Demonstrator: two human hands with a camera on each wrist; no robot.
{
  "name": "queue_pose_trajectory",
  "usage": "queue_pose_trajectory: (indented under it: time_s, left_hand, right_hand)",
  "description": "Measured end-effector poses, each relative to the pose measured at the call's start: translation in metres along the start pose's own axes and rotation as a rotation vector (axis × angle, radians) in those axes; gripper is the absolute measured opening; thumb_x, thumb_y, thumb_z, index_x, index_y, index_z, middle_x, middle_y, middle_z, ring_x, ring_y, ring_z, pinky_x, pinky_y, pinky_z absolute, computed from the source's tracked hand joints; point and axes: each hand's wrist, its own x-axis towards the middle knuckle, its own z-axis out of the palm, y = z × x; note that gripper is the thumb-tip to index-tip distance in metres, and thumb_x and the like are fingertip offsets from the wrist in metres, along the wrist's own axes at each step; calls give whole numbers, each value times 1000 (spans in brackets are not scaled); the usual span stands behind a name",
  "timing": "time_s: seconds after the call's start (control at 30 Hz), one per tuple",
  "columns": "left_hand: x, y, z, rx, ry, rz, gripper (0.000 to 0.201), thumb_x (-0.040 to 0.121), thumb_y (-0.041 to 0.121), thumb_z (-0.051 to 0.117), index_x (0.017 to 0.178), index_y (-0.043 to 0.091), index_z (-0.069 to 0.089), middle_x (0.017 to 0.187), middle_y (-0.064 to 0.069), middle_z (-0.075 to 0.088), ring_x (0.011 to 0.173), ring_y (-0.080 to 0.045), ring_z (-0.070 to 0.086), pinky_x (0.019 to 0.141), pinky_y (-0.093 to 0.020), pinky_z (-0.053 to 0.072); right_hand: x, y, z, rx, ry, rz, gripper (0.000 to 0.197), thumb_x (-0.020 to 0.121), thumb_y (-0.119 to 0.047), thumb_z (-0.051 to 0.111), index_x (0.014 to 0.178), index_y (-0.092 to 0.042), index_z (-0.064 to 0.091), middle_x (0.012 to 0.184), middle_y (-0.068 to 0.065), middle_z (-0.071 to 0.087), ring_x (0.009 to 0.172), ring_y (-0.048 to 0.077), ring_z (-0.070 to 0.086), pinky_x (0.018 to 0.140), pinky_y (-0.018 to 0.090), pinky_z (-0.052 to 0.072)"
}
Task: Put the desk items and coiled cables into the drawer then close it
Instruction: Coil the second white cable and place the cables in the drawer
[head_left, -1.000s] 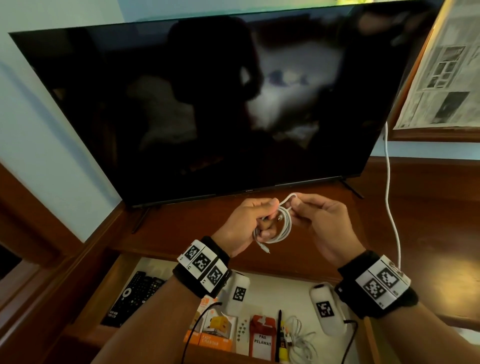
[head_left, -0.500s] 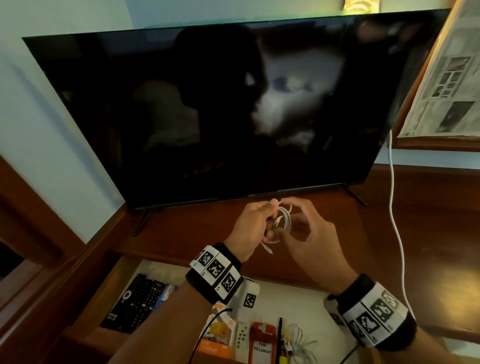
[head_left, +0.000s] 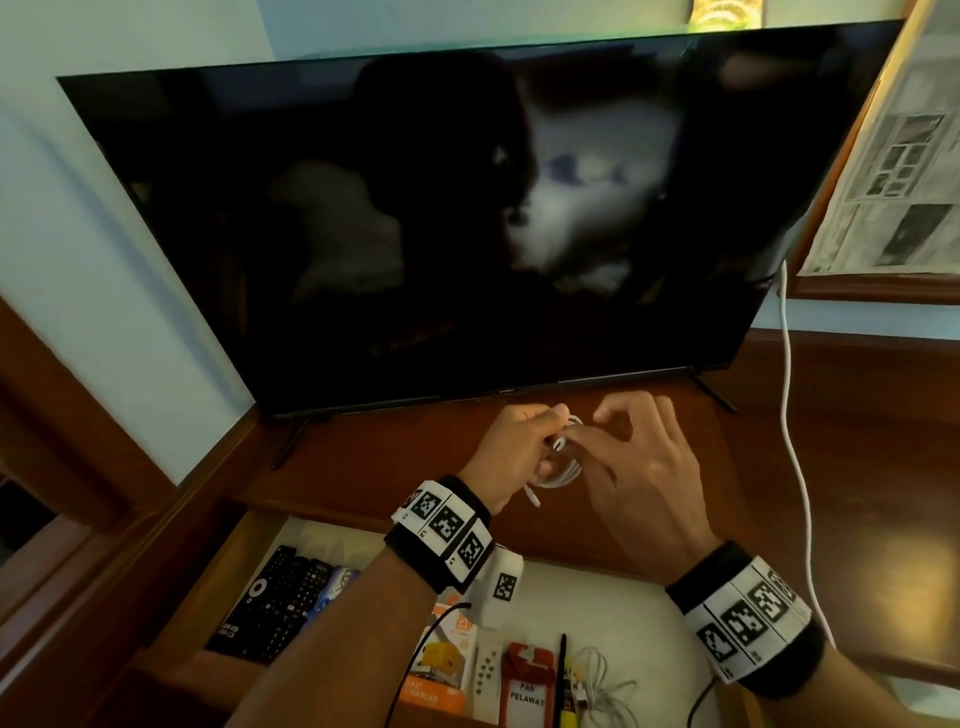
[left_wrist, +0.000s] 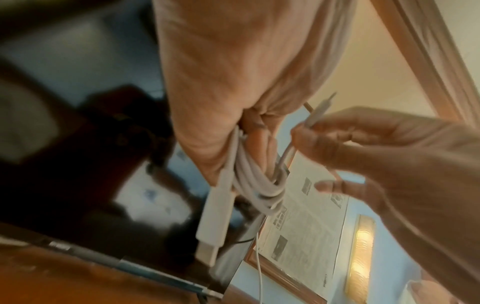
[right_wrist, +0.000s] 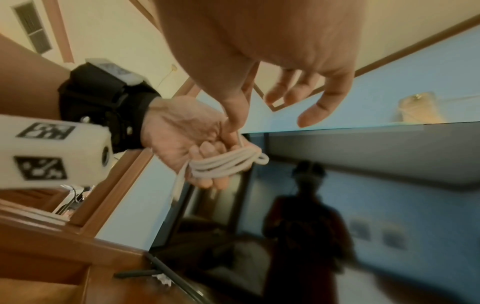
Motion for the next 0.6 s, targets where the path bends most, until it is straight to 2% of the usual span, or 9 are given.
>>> queue_pose_trajectory:
  time_s: [0.07, 0.13, 0.2, 0.23, 0.3, 0.33, 0.43, 0.5, 0.6]
  left_hand:
    - [0, -4, 2, -8, 6, -11, 32, 110, 24, 48, 89, 4, 60, 60, -3, 45, 43, -9, 39, 43, -19, 30]
    - [-1, -5, 7, -2, 13, -28, 29, 109, 18, 48, 87, 4, 60, 59, -3, 44, 42, -7, 39, 42, -17, 30]
    - [-3, -7, 10, -8, 38, -68, 36, 109, 16, 48, 76, 6, 55, 53, 5, 43, 42, -8, 36, 41, -17, 29]
    - [-4, -9, 10, -29, 42, -83, 38, 110, 19, 48, 72, 10, 53, 49, 9, 40, 44, -10, 34, 41, -19, 28]
    - [-6, -13, 8, -110, 21, -86, 40, 110, 24, 47, 72, 13, 49, 49, 7, 31, 45, -12, 33, 43, -21, 27]
    - [-7, -14, 6, -166, 5, -84, 39, 110, 26, 47, 73, 13, 47, 52, 5, 27, 46, -13, 32, 44, -22, 26]
    - [-12, -11, -2, -289, -54, -71, 38, 110, 26, 45, 75, 13, 47, 58, 2, 21, 48, -12, 32, 47, -24, 24]
    - [-16, -5, -6, -327, -95, -58, 37, 110, 26, 44, 76, 14, 48, 60, 0, 19, 48, -11, 33, 48, -24, 23]
    - [-19, 3, -10, -347, -143, -23, 37, 110, 27, 43, 77, 14, 49, 64, -4, 13, 49, -11, 34, 50, -24, 24]
  right_hand:
    - [0, -2, 2, 288, -39, -21, 15, 98, -13, 61, 100, -9, 75, 107, 6, 63, 94, 13, 58, 75, 29, 55]
    - [1, -3, 2, 454, -59, 13, 13, 93, -1, 66, 101, -8, 74, 103, 2, 70, 92, 5, 66, 80, 27, 58]
    - [6, 0, 1, 558, -34, 185, 15, 92, -2, 69, 103, -12, 72, 93, -3, 73, 85, 7, 70, 76, 31, 59]
    - [9, 3, -1, 641, -4, 292, 21, 91, -3, 70, 108, -15, 68, 89, -3, 72, 82, 12, 71, 75, 35, 60]
    - [15, 11, -4, 800, 44, 421, 38, 91, -1, 71, 123, -17, 59, 84, 3, 72, 76, 18, 73, 75, 35, 61]
    - [18, 14, -5, 827, 49, 433, 40, 91, 0, 70, 125, -16, 59, 82, 5, 72, 75, 20, 73, 75, 33, 61]
    - [17, 23, -6, 796, -2, 452, 18, 91, -3, 71, 108, -11, 73, 80, 3, 76, 73, 17, 74, 76, 33, 63]
    - [14, 29, -5, 805, -29, 484, 14, 91, -6, 72, 104, -11, 77, 81, 1, 77, 73, 17, 75, 76, 32, 63]
    - [10, 38, -1, 722, -68, 335, 15, 92, -9, 69, 105, -9, 77, 91, -1, 76, 81, 15, 74, 77, 33, 62]
